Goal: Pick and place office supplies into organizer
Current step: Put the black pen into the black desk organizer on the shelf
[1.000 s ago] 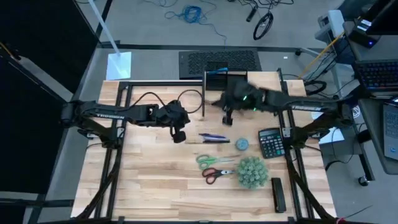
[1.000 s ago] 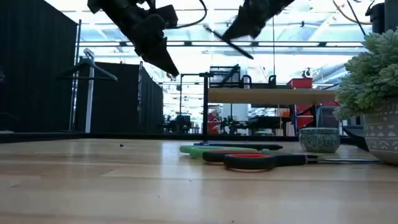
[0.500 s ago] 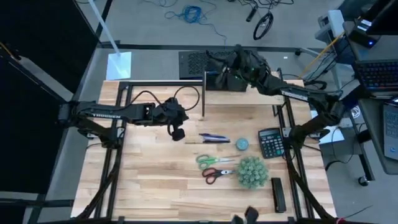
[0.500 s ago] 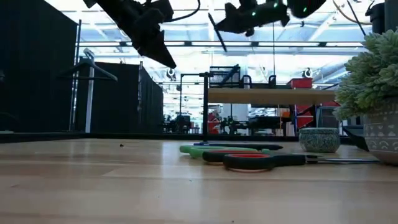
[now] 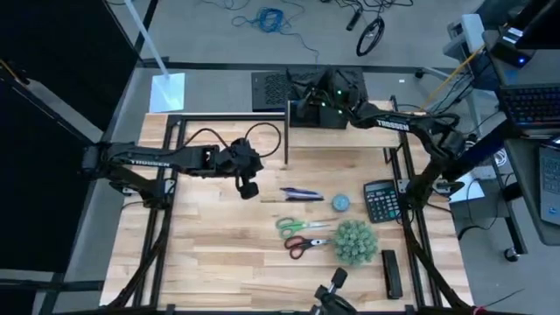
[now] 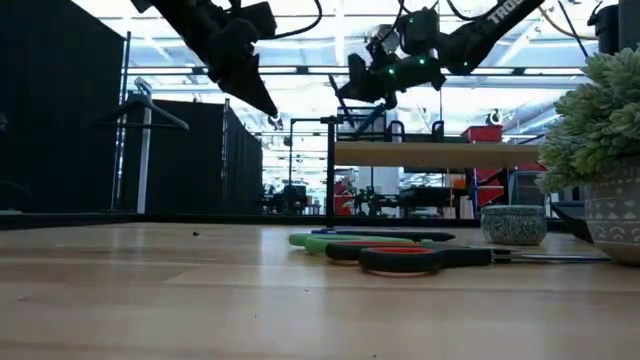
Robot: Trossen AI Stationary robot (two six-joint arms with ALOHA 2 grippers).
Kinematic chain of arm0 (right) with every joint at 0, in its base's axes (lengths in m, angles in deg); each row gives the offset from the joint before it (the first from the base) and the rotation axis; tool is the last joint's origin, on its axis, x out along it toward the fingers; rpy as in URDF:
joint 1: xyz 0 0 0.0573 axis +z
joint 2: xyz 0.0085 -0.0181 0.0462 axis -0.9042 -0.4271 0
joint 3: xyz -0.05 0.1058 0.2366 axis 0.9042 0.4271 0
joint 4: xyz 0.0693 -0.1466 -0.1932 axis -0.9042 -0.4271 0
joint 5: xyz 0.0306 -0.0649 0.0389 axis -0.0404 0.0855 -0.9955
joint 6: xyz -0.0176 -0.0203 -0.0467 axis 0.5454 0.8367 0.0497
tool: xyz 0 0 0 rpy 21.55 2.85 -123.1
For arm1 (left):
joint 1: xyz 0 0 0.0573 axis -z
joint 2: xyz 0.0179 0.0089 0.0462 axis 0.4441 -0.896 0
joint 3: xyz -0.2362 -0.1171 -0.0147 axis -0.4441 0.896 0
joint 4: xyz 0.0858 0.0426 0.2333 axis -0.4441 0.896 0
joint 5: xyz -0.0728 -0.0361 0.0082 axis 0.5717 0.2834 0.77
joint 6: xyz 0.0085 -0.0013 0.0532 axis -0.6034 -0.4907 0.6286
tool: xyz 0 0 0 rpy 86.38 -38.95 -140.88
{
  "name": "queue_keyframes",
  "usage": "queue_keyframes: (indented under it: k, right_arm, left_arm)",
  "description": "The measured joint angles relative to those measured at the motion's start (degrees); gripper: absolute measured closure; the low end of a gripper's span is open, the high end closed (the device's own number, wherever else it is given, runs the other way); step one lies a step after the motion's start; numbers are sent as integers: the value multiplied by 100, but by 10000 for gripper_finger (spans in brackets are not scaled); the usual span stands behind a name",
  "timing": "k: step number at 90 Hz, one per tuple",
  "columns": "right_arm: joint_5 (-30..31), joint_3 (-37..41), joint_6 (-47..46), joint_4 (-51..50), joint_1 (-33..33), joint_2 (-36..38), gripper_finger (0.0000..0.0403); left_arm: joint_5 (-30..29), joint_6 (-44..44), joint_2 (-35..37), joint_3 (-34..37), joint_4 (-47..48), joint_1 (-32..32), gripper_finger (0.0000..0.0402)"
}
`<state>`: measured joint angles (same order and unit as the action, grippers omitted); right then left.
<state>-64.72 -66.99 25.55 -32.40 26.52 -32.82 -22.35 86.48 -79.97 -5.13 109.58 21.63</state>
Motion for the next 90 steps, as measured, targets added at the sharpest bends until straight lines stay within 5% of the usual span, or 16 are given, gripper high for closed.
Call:
queue_keyframes:
  k: [90]
  right_arm:
    - [11,0,133,-643,90,157,245]
  left_arm:
    - [12,98,-2,0,18,0,398]
